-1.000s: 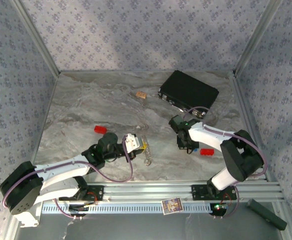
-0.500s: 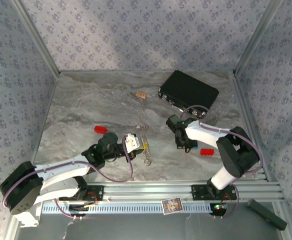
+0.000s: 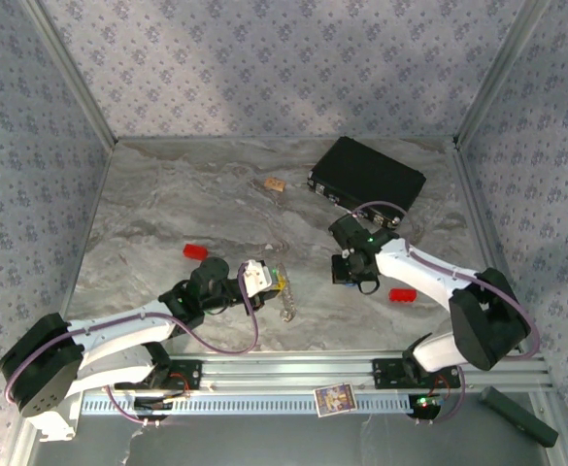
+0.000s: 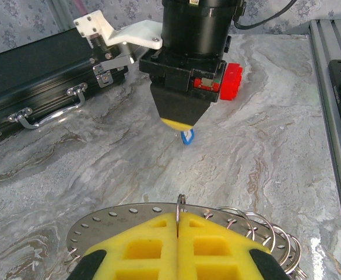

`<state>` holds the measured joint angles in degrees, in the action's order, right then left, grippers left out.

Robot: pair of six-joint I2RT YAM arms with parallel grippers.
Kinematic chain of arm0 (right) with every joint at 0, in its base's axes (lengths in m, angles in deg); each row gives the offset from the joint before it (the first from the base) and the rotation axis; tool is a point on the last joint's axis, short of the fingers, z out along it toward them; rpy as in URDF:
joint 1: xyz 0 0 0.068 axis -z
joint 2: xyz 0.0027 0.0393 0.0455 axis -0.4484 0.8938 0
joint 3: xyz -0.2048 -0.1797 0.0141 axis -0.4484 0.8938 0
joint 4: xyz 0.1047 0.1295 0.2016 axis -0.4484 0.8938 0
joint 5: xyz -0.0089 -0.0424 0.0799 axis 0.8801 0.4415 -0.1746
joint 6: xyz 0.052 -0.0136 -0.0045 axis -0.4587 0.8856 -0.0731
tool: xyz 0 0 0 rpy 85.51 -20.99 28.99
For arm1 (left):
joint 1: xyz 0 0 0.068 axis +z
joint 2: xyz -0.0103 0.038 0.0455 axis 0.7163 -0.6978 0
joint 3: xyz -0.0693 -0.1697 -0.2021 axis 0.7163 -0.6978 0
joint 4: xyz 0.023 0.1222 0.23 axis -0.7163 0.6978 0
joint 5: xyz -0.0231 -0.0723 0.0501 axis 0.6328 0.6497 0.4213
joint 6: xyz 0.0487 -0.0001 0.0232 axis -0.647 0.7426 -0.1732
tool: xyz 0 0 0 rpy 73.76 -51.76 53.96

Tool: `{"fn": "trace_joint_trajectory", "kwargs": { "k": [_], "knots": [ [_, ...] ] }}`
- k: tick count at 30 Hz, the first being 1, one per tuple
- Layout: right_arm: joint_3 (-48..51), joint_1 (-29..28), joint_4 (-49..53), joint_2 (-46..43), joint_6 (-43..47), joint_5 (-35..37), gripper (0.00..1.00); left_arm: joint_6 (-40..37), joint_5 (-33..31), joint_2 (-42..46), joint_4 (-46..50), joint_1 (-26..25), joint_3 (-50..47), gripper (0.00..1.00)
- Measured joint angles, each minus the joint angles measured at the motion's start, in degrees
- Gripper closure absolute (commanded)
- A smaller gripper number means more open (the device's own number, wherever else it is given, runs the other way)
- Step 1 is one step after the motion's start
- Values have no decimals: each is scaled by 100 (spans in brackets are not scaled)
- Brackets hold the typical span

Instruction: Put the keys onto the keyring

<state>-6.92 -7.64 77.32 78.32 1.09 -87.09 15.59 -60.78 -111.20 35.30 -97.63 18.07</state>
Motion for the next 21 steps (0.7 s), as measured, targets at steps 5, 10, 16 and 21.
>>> {"fn": "trace_joint_trajectory", "kwargs": {
  "k": [5,10,16,21],
  "knots": [
    [188,20,-245,92,260,-772,100,0,-2,2,-2,-2,0,100],
    [297,17,-479,358,378,-1123,100,2,-4,2,-2,-22,0,100],
    [297,13,-586,509,466,-1161,100,2,-7,0,-2,-37,0,100],
    [297,11,-621,649,546,-1161,88,2,-7,0,-2,-37,0,100]
  ]
}}
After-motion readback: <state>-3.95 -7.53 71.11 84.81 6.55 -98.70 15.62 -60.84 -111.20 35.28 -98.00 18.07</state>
